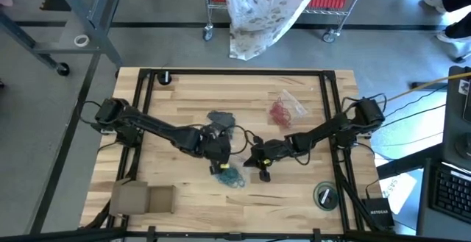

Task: Sort rubber bands
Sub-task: Close the transparent zip lock bag

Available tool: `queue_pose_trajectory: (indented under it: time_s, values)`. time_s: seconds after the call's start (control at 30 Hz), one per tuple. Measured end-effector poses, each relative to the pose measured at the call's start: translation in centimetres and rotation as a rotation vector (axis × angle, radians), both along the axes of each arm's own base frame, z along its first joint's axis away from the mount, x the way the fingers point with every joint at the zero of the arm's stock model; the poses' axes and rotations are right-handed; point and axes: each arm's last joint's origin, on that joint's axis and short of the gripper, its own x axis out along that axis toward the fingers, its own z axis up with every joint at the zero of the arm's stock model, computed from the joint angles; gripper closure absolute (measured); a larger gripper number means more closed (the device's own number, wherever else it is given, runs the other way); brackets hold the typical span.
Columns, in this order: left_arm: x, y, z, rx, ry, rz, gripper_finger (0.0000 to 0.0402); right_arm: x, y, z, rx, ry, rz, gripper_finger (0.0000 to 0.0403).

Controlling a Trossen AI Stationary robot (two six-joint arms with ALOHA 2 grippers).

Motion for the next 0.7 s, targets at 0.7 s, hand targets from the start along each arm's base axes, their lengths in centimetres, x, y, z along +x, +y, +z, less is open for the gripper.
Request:
queue_pose_trajectory:
  time_s: [0.7]
  values:
    - [-2.9,-4.8,-0.1,0.016,0.067,-0.118,0.04,5.5,4.4,0.5,-0.194,0.069,-0.086,0.0388]
